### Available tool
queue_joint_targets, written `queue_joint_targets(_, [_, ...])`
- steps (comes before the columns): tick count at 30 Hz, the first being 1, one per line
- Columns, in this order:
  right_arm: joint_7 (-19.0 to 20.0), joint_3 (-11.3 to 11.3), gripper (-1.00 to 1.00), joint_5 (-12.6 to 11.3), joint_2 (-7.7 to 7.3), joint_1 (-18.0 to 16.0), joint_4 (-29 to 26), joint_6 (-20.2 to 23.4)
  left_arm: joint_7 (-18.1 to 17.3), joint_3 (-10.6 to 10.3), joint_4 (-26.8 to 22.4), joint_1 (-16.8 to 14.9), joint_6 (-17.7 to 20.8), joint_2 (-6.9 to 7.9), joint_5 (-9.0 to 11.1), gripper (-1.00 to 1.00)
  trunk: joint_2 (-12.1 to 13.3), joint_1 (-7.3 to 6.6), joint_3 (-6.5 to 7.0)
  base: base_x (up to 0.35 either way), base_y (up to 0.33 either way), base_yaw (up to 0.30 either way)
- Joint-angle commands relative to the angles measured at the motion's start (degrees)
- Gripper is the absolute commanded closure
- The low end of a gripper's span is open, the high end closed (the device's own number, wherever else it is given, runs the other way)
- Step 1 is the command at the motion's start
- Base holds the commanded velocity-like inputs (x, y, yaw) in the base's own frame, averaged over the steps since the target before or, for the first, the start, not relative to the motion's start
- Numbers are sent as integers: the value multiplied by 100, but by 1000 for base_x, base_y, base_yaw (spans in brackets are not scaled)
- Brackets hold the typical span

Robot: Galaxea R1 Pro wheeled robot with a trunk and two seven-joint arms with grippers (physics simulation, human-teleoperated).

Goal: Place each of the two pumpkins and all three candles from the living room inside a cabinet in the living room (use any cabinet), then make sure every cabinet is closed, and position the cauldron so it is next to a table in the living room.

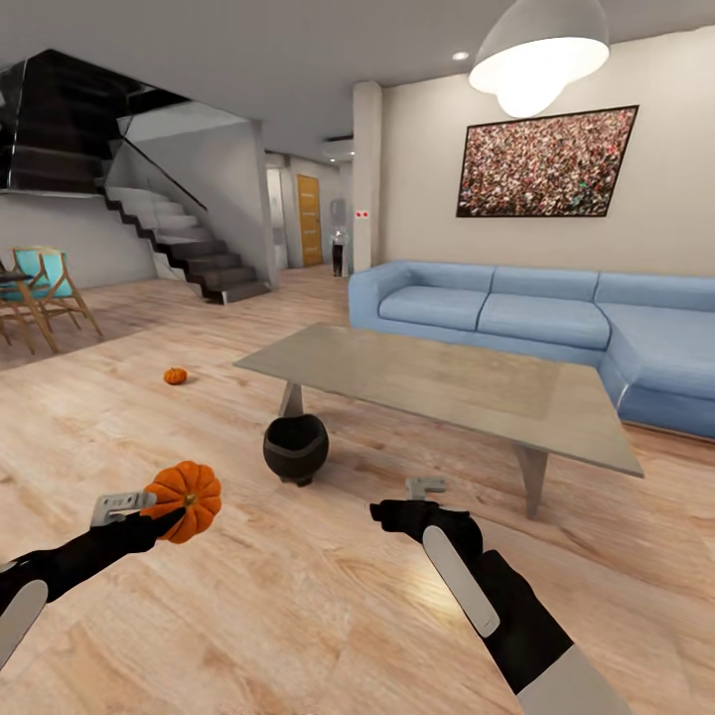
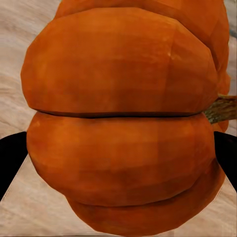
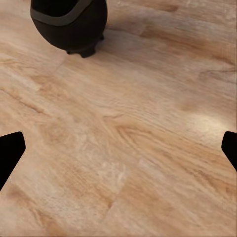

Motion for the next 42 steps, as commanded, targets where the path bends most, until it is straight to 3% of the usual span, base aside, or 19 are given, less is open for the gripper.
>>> queue_joint_targets(1, [-59,7,-100,-61,-1,-4,-8,6,-14,8,-4,-6,39,-2,41,100,-3,-2,-6,0,0,291])
queue_joint_targets(14, [-59,7,-100,44,22,-4,-7,2,-14,17,2,-6,40,4,41,100,-3,-2,-6,40,11,290])
queue_joint_targets(25, [-54,12,-100,58,54,-4,-10,0,-11,121,30,-6,39,-1,41,100,-3,-2,-6,279,127,260])
queue_joint_targets(32, [-59,216,-100,69,64,-4,-5,0,-14,123,40,-6,40,-3,41,100,-3,-2,-6,300,149,138])
queue_joint_targets(42, [-59,237,-100,69,70,-4,-3,0,-14,123,48,-6,42,-3,44,100,-3,-2,-6,296,181,286])
